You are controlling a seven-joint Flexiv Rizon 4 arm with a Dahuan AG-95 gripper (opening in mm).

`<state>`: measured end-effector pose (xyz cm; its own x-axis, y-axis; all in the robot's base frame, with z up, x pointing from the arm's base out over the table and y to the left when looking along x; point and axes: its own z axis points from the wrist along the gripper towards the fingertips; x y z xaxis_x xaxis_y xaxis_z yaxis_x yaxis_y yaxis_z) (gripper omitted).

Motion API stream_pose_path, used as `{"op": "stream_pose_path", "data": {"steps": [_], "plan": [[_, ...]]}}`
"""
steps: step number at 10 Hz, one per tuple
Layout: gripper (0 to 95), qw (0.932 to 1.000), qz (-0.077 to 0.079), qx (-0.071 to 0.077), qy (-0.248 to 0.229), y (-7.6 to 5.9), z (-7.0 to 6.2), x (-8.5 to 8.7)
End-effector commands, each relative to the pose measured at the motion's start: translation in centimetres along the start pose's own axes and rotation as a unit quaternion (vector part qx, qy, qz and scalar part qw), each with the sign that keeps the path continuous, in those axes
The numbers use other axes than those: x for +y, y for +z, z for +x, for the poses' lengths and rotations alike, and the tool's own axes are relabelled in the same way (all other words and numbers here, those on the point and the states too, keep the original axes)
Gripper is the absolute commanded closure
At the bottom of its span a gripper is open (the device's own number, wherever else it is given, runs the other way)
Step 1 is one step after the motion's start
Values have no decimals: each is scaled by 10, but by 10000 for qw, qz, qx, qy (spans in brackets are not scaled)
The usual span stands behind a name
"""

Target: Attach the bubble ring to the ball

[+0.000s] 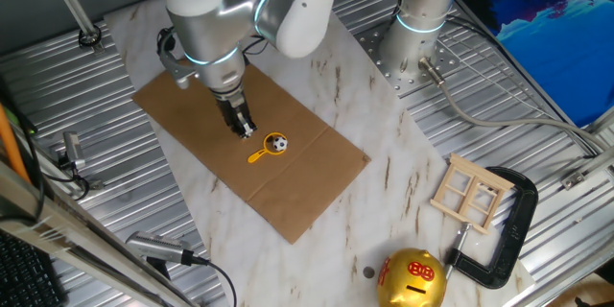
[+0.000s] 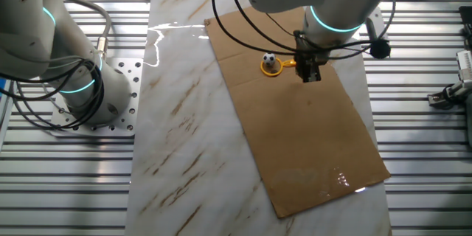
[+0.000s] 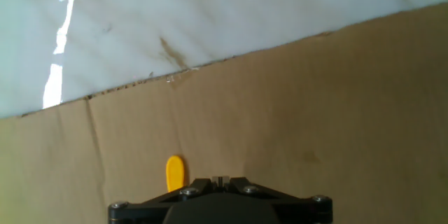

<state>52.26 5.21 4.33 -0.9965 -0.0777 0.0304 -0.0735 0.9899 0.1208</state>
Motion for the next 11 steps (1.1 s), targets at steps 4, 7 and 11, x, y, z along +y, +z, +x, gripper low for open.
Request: {"op": "stream_pose_path", "data": {"steps": [4,7,11], "plan": [[950,10000,-44,52,-1,0,0,-8],[950,9977,-57,126,-661,-2,-2,-56],[950,9907,-67,211,-1344,-3,-22,-101]]}}
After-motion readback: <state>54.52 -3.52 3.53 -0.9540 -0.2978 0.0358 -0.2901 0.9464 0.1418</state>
